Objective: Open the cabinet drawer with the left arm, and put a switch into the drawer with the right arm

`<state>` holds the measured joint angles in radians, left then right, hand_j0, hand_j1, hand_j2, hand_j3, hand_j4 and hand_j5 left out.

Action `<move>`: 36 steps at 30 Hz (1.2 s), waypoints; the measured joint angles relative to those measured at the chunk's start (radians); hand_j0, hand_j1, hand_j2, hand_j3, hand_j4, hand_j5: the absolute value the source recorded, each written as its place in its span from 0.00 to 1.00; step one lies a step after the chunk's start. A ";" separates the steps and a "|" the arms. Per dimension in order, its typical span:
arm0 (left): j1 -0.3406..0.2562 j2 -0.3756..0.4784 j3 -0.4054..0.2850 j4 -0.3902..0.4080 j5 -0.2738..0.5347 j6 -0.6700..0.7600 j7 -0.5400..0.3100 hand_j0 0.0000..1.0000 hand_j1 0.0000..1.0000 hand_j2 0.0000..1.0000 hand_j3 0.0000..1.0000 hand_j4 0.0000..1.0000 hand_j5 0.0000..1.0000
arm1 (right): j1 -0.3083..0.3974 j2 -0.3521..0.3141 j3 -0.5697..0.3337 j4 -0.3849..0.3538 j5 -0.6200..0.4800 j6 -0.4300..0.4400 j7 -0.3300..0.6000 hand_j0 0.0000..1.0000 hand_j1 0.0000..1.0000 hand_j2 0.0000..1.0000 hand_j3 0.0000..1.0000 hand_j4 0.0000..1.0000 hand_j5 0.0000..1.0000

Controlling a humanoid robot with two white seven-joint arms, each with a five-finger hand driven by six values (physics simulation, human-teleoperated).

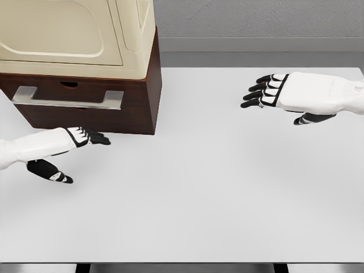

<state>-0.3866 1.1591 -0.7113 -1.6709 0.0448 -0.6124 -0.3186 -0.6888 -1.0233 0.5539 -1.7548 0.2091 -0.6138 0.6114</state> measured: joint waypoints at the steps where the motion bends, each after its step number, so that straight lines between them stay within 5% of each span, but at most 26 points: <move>1: 0.026 0.000 0.003 -0.002 -0.001 0.000 0.000 1.00 1.00 1.00 1.00 1.00 1.00 | 0.000 0.000 0.000 0.001 -0.001 0.000 0.000 1.00 1.00 1.00 1.00 1.00 1.00; 6: 0.014 0.000 0.007 -0.016 0.002 0.000 -0.001 1.00 1.00 1.00 1.00 1.00 1.00 | -0.017 0.024 0.000 0.113 -0.006 0.000 0.000 1.00 1.00 1.00 1.00 1.00 1.00; 9: -0.163 0.001 -0.037 -0.057 0.017 -0.001 0.000 1.00 1.00 1.00 1.00 1.00 1.00 | -0.044 0.054 -0.032 0.238 -0.008 0.000 0.000 1.00 1.00 1.00 1.00 1.00 1.00; 12: -0.233 0.007 -0.106 -0.079 0.084 0.000 0.003 1.00 1.00 1.00 1.00 1.00 1.00 | -0.052 0.078 -0.066 0.323 0.009 0.000 0.000 1.00 1.00 1.00 1.00 1.00 1.00; 15: -0.261 0.028 -0.133 -0.088 0.149 0.000 0.003 1.00 1.00 1.00 1.00 1.00 1.00 | -0.075 0.104 -0.071 0.356 0.076 0.000 0.000 1.00 1.00 1.00 1.00 1.00 1.00; 19: -0.327 0.169 -0.174 -0.091 0.219 0.000 0.005 1.00 1.00 1.00 1.00 1.00 1.00 | -0.110 0.137 -0.047 0.371 0.144 0.000 0.000 1.00 1.00 1.00 1.00 1.00 1.00; 25: -0.370 0.299 -0.267 -0.092 0.217 0.000 0.002 1.00 1.00 1.00 1.00 1.00 1.00 | -0.149 0.222 0.007 0.409 0.273 0.000 0.000 1.00 1.00 1.00 1.00 1.00 1.00; 31: -0.422 0.285 -0.326 -0.093 0.429 0.004 -0.016 1.00 1.00 1.00 1.00 1.00 1.00 | -0.175 0.287 0.022 0.488 0.331 0.000 0.000 1.00 1.00 1.00 1.00 1.00 1.00; 36: -0.466 0.194 -0.333 -0.093 0.500 0.168 -0.125 1.00 1.00 1.00 1.00 1.00 1.00 | -0.179 0.311 0.026 0.524 0.381 0.000 0.000 1.00 1.00 1.00 1.00 1.00 1.00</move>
<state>-0.8529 1.3530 -1.0443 -1.7639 0.5450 -0.4447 -0.4439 -0.8682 -0.7119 0.5802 -1.2309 0.5897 -0.6136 0.6113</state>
